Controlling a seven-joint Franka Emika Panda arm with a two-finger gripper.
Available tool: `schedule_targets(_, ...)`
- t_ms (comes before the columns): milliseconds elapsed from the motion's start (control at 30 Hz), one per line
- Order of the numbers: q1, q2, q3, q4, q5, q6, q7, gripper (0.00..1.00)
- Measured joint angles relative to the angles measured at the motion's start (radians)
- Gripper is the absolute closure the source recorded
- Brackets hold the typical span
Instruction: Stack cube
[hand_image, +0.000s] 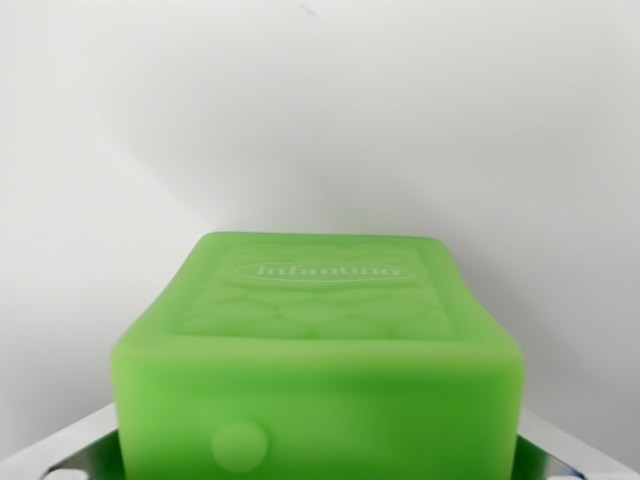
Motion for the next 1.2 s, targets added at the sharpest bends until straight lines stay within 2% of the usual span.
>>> schedule_targets(267, 0.000, -0.005, 0.000, -0.001, 0.000, -0.004, 0.000, 1.00)
schedule_targets(567, 0.000, -0.047, 0.000, -0.012, 0.000, -0.032, 0.000, 1.00)
schedule_targets(1200, -0.002, -0.202, 0.003, -0.044, 0.005, -0.150, -0.004, 1.00)
